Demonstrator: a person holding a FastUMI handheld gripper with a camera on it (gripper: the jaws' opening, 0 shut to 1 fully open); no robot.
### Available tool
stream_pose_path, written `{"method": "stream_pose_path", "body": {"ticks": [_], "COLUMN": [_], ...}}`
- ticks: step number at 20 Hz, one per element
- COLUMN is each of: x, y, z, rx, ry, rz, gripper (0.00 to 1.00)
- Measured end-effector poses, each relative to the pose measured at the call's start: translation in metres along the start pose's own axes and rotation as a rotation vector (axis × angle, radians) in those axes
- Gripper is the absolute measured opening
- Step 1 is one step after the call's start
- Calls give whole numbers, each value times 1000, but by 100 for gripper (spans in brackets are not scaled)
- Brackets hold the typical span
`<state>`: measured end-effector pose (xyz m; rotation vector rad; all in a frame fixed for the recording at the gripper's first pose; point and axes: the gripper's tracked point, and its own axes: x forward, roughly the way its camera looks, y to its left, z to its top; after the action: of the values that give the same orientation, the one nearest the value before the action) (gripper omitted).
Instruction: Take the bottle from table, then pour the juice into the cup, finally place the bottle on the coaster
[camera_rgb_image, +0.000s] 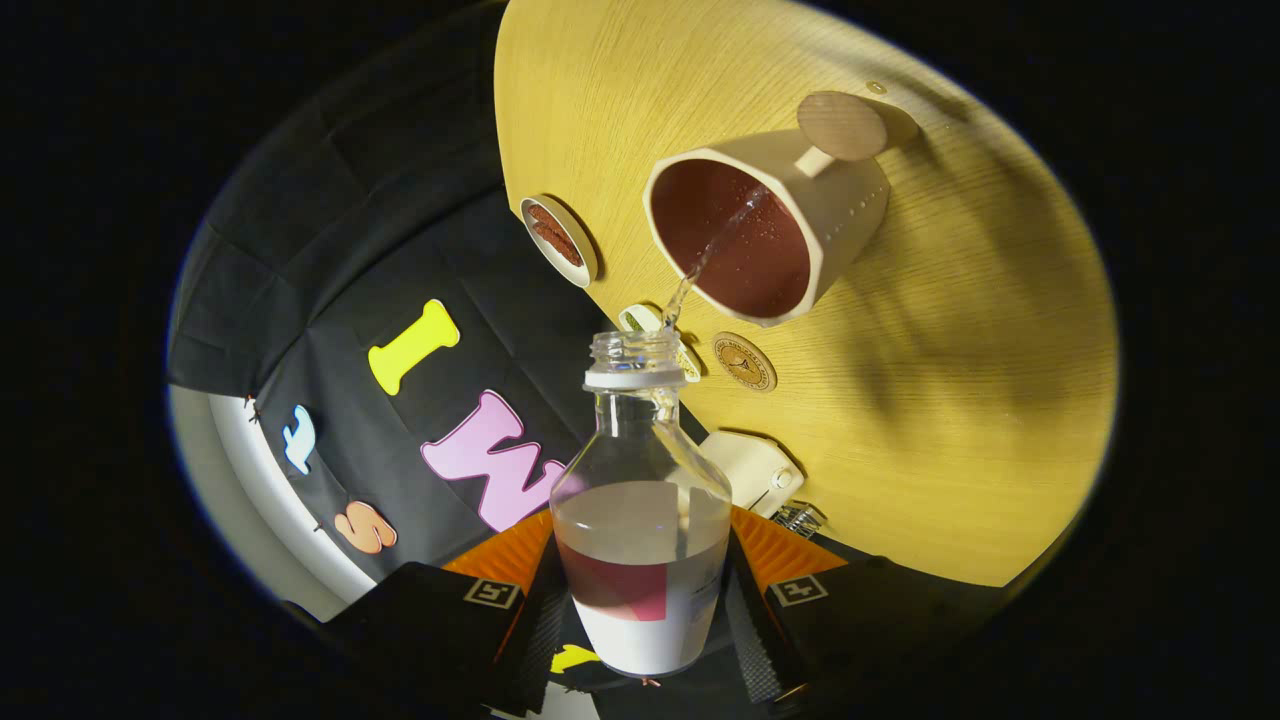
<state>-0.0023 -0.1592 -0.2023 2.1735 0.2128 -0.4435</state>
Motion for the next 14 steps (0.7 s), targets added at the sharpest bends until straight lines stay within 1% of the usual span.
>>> {"method": "stream_pose_path", "body": {"ticks": [5, 9, 14], "x": [2, 3, 6], "y": [6, 5, 15], "z": [-7, -16, -17], "rx": [49, 42, 63], "ry": [17, 42, 37], "rz": [-7, -28, -21], "gripper": [75, 75, 75]}}
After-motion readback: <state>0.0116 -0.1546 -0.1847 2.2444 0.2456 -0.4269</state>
